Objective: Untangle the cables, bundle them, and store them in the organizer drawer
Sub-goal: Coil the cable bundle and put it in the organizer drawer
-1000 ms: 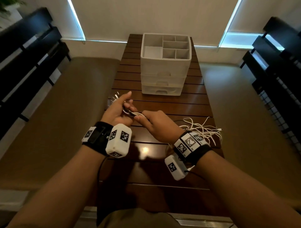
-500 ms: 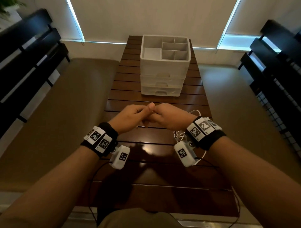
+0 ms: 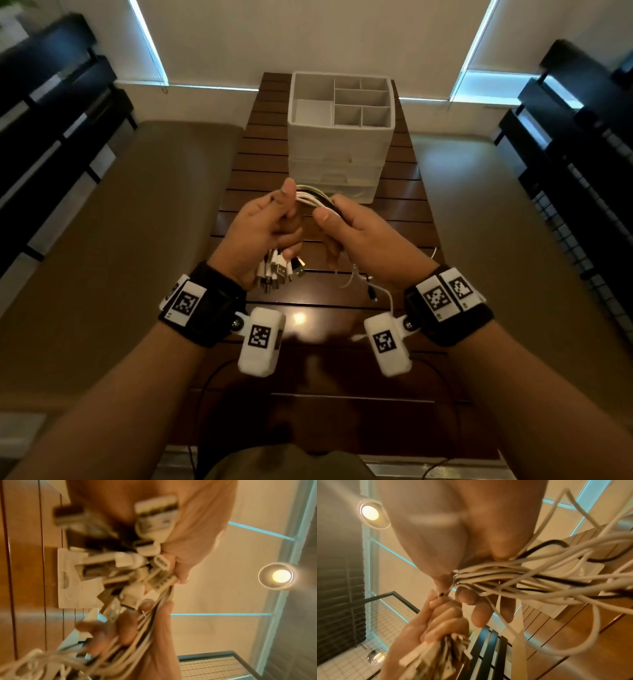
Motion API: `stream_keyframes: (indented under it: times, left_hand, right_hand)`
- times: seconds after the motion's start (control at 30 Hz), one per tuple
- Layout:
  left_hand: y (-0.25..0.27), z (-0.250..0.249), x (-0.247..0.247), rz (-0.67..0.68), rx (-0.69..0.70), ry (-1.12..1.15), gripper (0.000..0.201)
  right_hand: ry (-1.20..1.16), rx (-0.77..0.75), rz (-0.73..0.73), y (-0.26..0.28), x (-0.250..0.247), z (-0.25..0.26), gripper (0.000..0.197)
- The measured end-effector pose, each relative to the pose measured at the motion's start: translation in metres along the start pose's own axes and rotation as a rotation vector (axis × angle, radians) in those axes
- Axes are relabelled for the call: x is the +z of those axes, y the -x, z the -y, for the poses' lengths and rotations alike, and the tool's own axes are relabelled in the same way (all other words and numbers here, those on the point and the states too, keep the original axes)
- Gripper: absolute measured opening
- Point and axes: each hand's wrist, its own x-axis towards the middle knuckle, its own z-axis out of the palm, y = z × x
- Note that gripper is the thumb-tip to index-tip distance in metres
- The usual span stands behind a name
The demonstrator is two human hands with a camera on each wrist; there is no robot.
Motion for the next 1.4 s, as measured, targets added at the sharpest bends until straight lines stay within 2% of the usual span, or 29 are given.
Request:
stream_keyframes:
  times: [0.1, 0.23, 0.33, 0.47, 0.63, 0.73, 0.83, 0.9, 1.03, 1.1, 1.23, 1.4]
  left_hand:
    - [-0.003, -0.006, 0.003, -0.043, 0.005, 0.137, 0.044]
    - [-0.003, -0.020, 0.009, -0.071, 0.078, 0.141, 0.045]
    - [-0.003, -0.029, 0.020, -0.134, 0.131, 0.014, 0.046]
    - [-0.002, -0.025, 0.031, -0.273, 0.111, -0.177, 0.046]
    - [0.001, -0.012, 0.037, -0.213, 0.052, -0.252, 0.056]
    - [-0.003, -0.013, 0.038, -0.220, 0.038, -0.230, 0.054]
    - [-0.009, -0.012, 0.042, -0.254, 0.068, -0.246, 0.037]
    - [-0.012, -0.008, 0.045, -0.267, 0.075, -0.229, 0.029]
    - [-0.016, 0.002, 0.049, -0.307, 0.023, -0.161, 0.024]
    - [-0.017, 0.007, 0.049, -0.367, 0.014, -0.103, 0.025]
    - [-0.019, 0.012, 0.045, -0.470, 0.030, -0.114, 0.019]
    - [-0.018, 0.011, 0.045, -0.493, 0.061, -0.134, 0.016]
  right_hand:
    - [0.042, 0.001, -0.061, -0.001, 0.008, -0.001, 0.033]
    - [-0.023, 0.016, -0.114, 0.000, 0.016, 0.003, 0.034]
    - [-0.115, -0.027, -0.205, -0.001, 0.027, 0.014, 0.038]
    - [-0.175, -0.045, -0.289, -0.007, 0.039, 0.027, 0.036]
    - [0.025, 0.016, -0.394, -0.021, 0.037, 0.028, 0.042]
    - [0.133, 0.027, -0.344, -0.022, 0.031, 0.026, 0.039]
    - [0.176, -0.019, -0.304, -0.020, 0.032, 0.021, 0.027]
    - [0.261, -0.044, -0.302, -0.018, 0.034, 0.015, 0.028]
    - [0.333, 0.035, -0.254, -0.014, 0.032, 0.006, 0.028]
    - [0.417, 0.054, -0.192, -0.013, 0.029, 0.006, 0.027]
    - [0.515, 0.072, -0.048, -0.007, 0.030, 0.011, 0.044]
    - [0.267, 0.134, -0.130, -0.004, 0.027, 0.011, 0.032]
